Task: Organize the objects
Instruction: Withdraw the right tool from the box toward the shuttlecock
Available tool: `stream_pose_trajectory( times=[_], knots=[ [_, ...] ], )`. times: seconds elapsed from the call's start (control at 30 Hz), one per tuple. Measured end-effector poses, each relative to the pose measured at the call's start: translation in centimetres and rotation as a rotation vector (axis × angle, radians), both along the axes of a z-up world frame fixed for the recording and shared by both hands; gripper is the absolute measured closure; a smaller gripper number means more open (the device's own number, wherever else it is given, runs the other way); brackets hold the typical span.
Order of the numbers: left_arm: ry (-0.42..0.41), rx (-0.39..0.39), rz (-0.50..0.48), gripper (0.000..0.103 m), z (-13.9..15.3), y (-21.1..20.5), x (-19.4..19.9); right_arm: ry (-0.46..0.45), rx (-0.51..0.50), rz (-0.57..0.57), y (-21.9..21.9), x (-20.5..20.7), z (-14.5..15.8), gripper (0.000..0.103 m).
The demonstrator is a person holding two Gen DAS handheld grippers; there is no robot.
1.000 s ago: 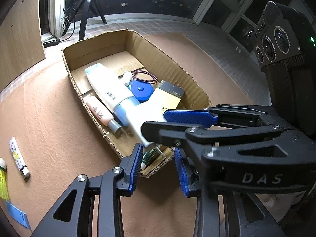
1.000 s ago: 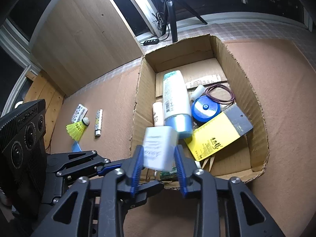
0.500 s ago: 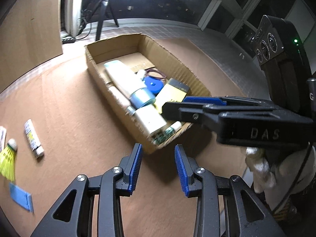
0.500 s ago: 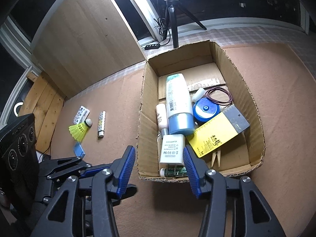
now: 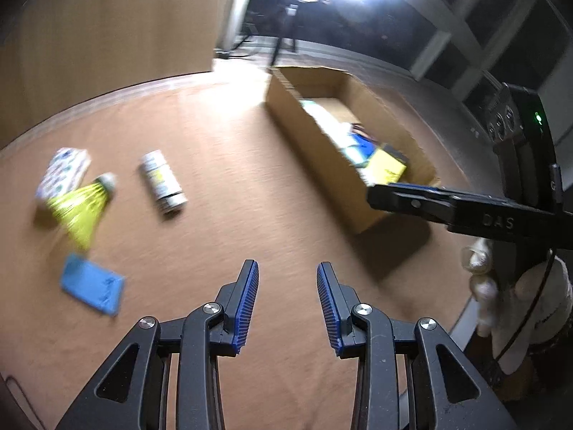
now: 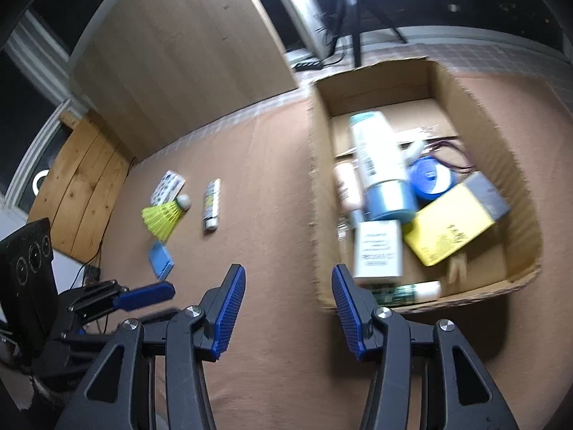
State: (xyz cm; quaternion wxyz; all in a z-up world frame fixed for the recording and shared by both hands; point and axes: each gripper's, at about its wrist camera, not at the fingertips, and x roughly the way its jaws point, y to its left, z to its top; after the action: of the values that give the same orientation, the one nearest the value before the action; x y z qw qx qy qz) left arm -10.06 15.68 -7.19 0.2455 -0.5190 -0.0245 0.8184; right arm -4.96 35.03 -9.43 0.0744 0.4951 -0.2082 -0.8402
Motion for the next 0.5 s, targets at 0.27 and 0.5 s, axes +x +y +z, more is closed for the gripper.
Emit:
stream_pose_trajectory(
  times=[0.27,0.5],
  knots=[
    [-0.036,-0.01,0.137,0.066,-1.6,-7.6,0.5,-0.015,0.055,0.078,-4.6,-1.2,-0.6,0.057],
    [-0.067,-0.03,0.237,0.066,-3.3,-12.6,0.4,-0.068,0.061,0.134,-7.7,-2.8,-1.9,0.057]
  ],
)
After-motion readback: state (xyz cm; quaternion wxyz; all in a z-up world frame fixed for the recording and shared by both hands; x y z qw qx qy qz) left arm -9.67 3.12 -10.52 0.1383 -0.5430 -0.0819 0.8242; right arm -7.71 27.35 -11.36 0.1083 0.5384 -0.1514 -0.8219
